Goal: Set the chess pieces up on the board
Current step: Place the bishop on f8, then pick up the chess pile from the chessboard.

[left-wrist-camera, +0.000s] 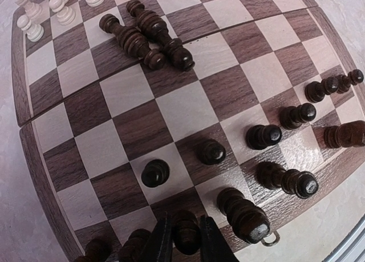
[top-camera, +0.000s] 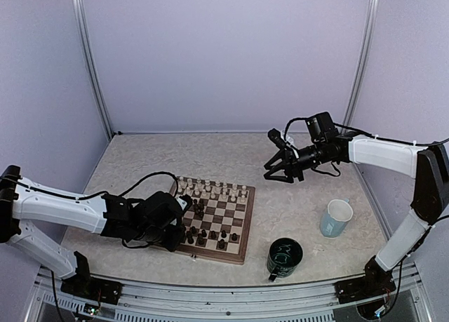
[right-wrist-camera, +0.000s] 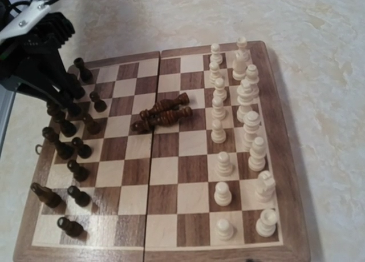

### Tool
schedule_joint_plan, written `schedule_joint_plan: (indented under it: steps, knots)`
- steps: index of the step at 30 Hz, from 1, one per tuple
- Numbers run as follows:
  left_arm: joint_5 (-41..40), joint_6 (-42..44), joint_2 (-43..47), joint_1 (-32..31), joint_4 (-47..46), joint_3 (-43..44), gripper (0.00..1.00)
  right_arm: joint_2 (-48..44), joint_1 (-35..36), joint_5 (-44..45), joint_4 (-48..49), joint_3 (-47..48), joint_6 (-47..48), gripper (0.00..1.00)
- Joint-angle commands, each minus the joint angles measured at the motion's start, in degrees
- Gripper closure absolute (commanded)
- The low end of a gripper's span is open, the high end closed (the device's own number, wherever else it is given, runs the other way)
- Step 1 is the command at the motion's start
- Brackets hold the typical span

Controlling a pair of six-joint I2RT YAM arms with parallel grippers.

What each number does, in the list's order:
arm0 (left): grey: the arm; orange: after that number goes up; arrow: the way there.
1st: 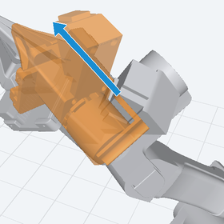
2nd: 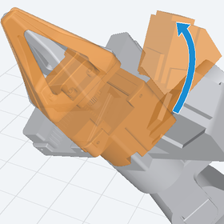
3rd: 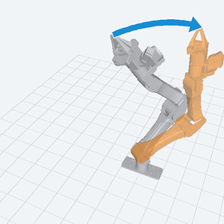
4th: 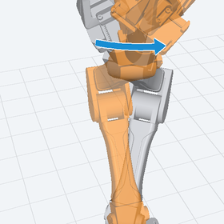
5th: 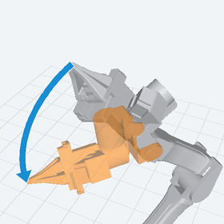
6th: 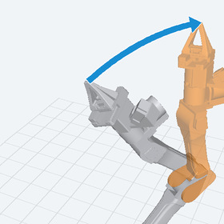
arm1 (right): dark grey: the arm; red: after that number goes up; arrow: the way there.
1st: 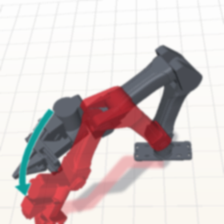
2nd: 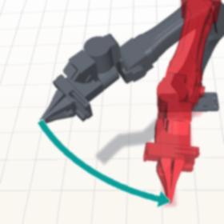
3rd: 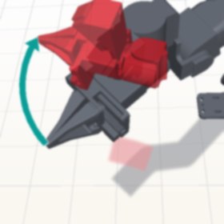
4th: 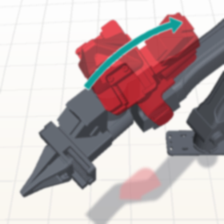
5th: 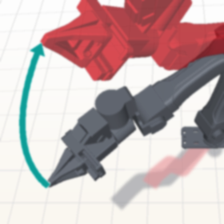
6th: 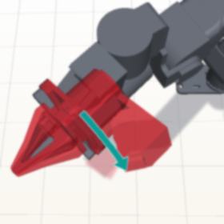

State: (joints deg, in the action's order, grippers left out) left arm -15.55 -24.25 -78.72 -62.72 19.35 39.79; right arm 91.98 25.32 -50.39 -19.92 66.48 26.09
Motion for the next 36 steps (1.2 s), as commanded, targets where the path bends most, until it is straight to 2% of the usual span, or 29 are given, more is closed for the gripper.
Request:
schedule_joint_plan:
  steps: [1,13,20,25,36]
  knots:
    - [-1.3,-0.5,0.9,0.0,1.3,0.6,0.8,0.6,-0.1,-1.2,-0.5,-0.1,0.4,0.54]
    - [-1.7,-1.1,3.5,-0.2,3.4,2.8,0.69,0.6,-0.1,-1.5,-0.6,0.0,0.3,0.53]
    - [-3.4,-4.5,5.6,1.0,9.1,12.6,0.6,0.4,-0.1,-1.6,-0.6,0.0,0.3,0.53]
    - [-4.3,-12.5,-2.1,6.8,18.2,20.9,0.6,-0.1,-0.1,-1.3,-0.8,-0.2,0.7,0.53]
    - [2.3,-13.5,-16.2,8.2,16.9,27.8,0.61,-1.1,-0.1,-0.8,-1.1,-0.9,1.8,0.53]
